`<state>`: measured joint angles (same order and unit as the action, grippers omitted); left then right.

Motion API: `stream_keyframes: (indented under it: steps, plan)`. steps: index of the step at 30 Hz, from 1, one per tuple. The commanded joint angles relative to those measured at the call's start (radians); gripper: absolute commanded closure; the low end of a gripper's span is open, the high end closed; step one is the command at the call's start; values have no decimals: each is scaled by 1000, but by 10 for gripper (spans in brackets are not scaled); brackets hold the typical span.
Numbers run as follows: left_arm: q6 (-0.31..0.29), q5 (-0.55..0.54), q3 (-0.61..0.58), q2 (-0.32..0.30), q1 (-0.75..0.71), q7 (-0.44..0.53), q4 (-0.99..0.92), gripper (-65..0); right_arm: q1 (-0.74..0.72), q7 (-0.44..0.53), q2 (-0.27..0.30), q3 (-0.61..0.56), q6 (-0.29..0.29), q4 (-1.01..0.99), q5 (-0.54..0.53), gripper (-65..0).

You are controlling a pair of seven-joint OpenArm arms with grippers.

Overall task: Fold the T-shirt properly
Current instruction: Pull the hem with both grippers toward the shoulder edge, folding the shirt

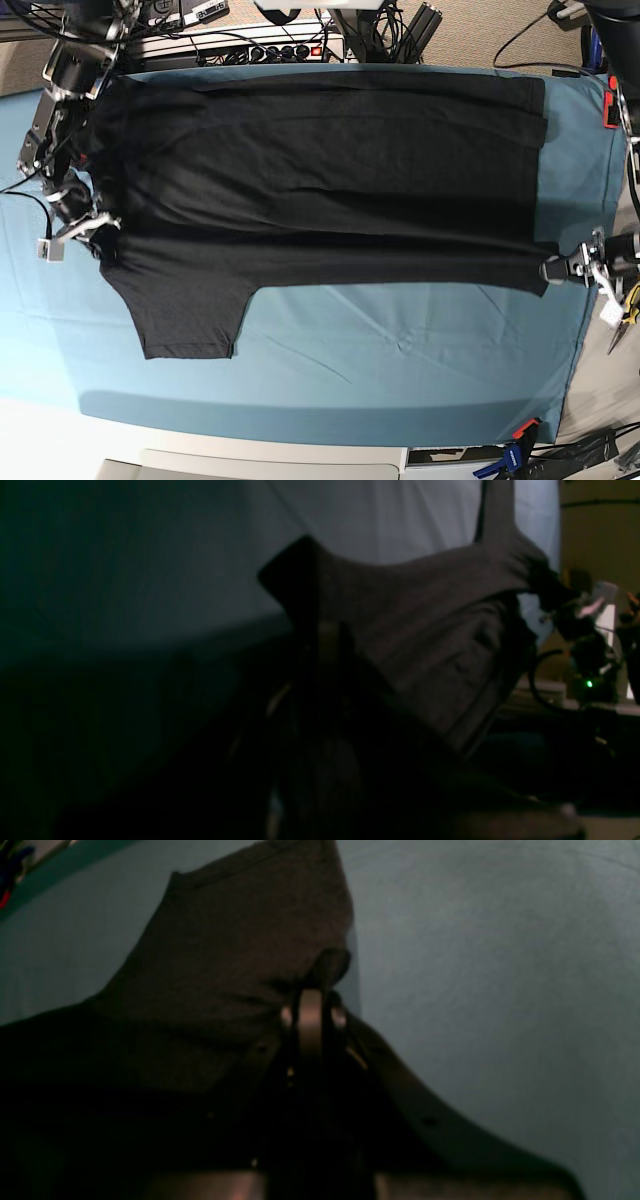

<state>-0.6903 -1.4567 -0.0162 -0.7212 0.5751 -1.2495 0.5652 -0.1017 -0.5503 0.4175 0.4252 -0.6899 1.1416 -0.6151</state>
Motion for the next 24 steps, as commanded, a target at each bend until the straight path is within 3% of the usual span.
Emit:
stream_keyframes:
  steps: [1,14,24]
  plan:
    - [-8,-27,18,-24,11,7,13,0,-3,24,26,6,-8,39,-21,0]
    - [-8,-27,66,-56,-82,-40,63,0,128,-3,32,9,-8,188,-21,0]
    - [-8,-27,66,-77,-82,-62,66,0,146,-52,117,9,-8,188,-57,0]
